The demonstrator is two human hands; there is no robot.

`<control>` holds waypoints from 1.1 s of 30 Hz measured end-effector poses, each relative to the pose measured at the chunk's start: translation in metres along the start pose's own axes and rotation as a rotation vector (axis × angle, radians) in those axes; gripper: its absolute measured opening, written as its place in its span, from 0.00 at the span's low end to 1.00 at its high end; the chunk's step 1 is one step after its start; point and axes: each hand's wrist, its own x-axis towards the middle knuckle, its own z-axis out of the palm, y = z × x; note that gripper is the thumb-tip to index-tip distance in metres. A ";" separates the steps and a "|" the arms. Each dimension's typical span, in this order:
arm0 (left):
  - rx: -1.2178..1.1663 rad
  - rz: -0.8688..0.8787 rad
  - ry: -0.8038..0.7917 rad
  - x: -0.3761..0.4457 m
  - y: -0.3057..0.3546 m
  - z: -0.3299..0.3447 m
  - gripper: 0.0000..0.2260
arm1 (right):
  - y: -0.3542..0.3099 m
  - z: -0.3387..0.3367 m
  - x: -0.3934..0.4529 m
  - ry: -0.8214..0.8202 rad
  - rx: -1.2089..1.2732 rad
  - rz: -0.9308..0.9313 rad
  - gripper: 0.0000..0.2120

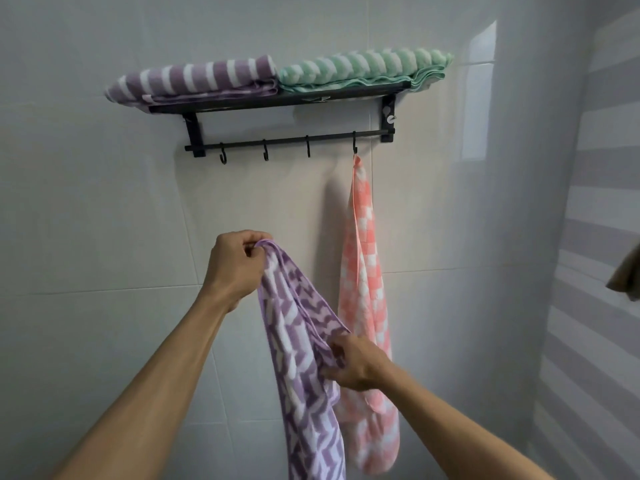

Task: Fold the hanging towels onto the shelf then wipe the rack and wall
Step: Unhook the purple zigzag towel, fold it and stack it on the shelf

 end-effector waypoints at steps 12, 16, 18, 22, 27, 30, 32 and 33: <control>0.552 -0.006 0.025 -0.011 -0.058 -0.057 0.15 | 0.038 -0.146 0.016 0.366 -0.595 0.051 0.15; 0.515 -0.089 0.069 -0.007 -0.061 -0.063 0.15 | 0.012 -0.179 0.019 0.374 -0.194 0.080 0.16; 0.442 -0.123 0.113 0.005 -0.047 -0.067 0.15 | 0.000 -0.192 0.019 0.397 0.113 0.072 0.14; 0.200 -0.107 0.110 0.027 -0.020 -0.076 0.10 | -0.017 -0.214 0.016 0.595 0.575 0.020 0.07; 0.409 0.042 0.093 0.009 -0.042 -0.067 0.04 | -0.008 -0.215 0.010 0.701 0.569 0.055 0.09; 0.329 -0.005 0.199 0.011 -0.055 -0.070 0.04 | 0.003 -0.208 0.011 0.678 0.534 0.078 0.15; 0.313 -0.006 0.240 0.015 -0.058 -0.069 0.05 | 0.005 -0.204 0.012 0.648 0.423 0.087 0.10; 0.317 -0.014 0.256 0.016 -0.059 -0.067 0.06 | 0.004 -0.203 0.012 0.633 0.369 0.080 0.07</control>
